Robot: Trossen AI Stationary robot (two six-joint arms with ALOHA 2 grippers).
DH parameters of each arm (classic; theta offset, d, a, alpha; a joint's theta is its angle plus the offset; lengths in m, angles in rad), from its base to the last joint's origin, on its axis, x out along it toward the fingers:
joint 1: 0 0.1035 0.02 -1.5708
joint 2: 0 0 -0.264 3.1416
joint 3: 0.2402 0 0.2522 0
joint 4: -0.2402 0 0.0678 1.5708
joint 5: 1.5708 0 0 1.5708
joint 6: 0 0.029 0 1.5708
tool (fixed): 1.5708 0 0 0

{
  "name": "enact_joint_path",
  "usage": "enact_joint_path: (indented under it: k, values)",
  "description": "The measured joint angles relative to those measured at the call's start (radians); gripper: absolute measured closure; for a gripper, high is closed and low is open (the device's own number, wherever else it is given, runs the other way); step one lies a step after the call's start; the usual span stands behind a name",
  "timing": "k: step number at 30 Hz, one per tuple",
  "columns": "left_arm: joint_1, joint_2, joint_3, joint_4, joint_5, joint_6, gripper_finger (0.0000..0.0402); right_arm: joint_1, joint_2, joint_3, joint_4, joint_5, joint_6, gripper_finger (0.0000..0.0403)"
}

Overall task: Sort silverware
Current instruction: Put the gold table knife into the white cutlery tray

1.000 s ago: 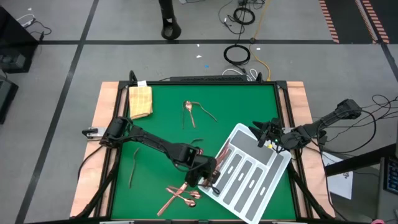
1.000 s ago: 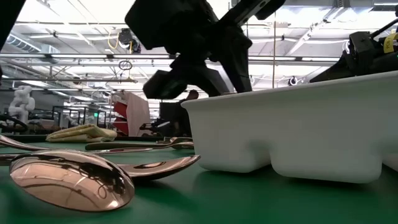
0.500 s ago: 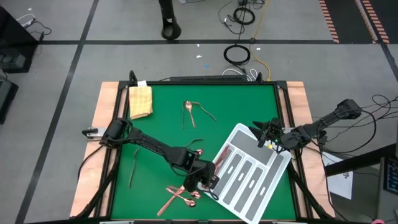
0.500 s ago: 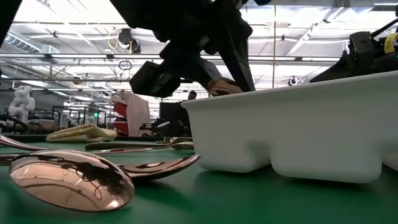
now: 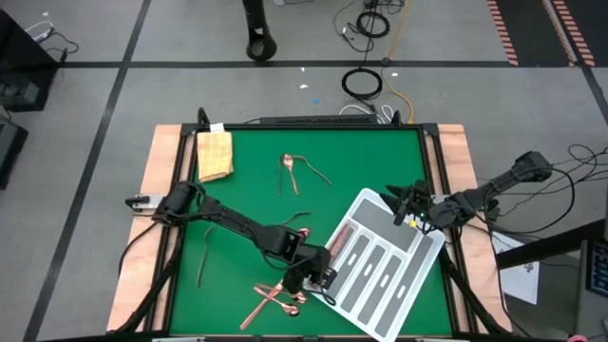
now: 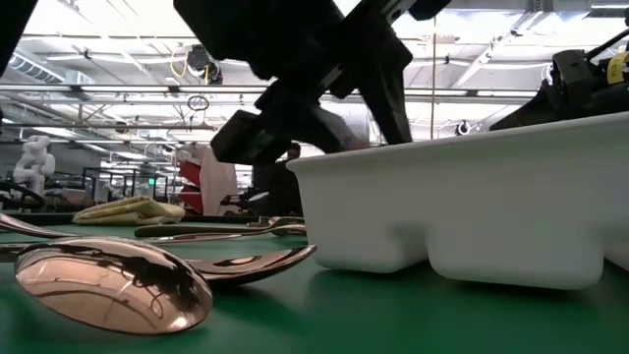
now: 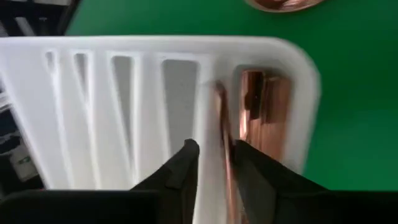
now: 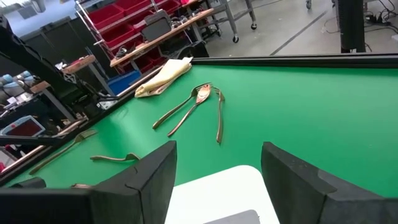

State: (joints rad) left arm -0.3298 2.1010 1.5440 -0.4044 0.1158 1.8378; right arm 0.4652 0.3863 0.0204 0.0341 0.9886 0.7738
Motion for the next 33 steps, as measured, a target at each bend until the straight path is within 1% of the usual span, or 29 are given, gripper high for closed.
enact_joint_path:
  k: [5,7,8,11,12,14,15,16,17,18,19,20,22,23,24,25,27,31,33]
  values:
    - [0.000,0.000,0.000,0.007,0.000,-0.005,0.0278,0.000,0.000,0.000,0.001,-0.007,0.000,0.0176]
    - [0.000,0.000,0.000,0.014,-0.022,-0.088,0.0277,0.000,0.000,0.000,0.002,-0.020,0.000,0.0175]
    - [-0.001,-0.001,0.000,0.038,-0.071,-0.153,0.0277,0.000,0.000,0.000,0.003,-0.024,0.001,0.0175]
    - [-0.003,-0.026,0.000,0.181,-0.318,-0.345,0.0280,0.000,0.000,0.000,0.004,-0.026,0.002,0.0175]
    - [0.004,-0.047,0.000,0.229,-0.379,-0.389,0.0280,0.000,0.000,0.000,0.004,-0.027,0.008,0.0175]
    - [0.020,-0.091,0.023,0.241,-0.506,-0.535,0.0280,0.000,0.000,0.000,0.004,-0.026,0.024,0.0175]
    - [0.025,-0.112,0.040,0.213,-0.578,-0.653,0.0280,0.000,0.000,0.000,0.004,-0.027,0.029,0.0175]
    - [0.028,-0.137,0.056,0.143,-0.647,-0.791,0.0280,0.000,0.000,0.000,0.004,-0.027,0.036,0.0175]
    - [0.028,-0.163,0.075,0.024,-0.694,-0.944,0.0280,0.000,0.000,0.000,0.004,-0.027,0.045,0.0174]
    - [0.028,-0.189,0.098,-0.103,-0.711,-1.124,0.0280,0.000,0.000,0.000,0.004,-0.027,0.051,0.0174]
    - [0.025,-0.219,0.120,-0.223,-0.705,-1.315,0.0280,0.000,0.000,0.000,0.003,-0.027,0.054,0.0174]
    - [0.024,-0.250,0.137,-0.333,-0.667,-1.517,0.0280,0.000,0.001,0.000,0.004,-0.027,0.061,0.0174]
    - [0.023,-0.314,0.147,-0.488,-0.546,-1.928,0.0280,0.000,0.000,0.000,0.004,-0.026,0.077,0.0174]
    - [0.024,-0.338,0.146,-0.549,-0.475,-2.104,0.0280,0.000,0.000,0.000,0.004,-0.027,0.086,0.0174]
    - [0.019,-0.361,0.141,-0.586,-0.407,-2.248,0.0280,0.000,0.001,0.000,0.004,-0.027,0.095,0.0174]
    - [0.006,-0.381,0.130,-0.616,-0.360,-2.367,0.0280,0.000,0.002,0.000,0.004,-0.026,0.102,0.0174]
    - [-0.048,-0.400,0.108,-0.662,-0.331,-2.553,0.0280,0.000,0.005,0.000,0.003,-0.026,0.104,0.0174]
    - [-0.190,-0.410,0.044,-0.720,-0.327,-2.801,0.0279,-0.001,0.007,0.000,0.003,-0.020,0.116,0.0174]
    - [-0.237,-0.409,-0.004,-0.692,-0.332,-2.969,0.0279,-0.001,0.007,0.000,0.003,-0.020,0.140,0.0174]
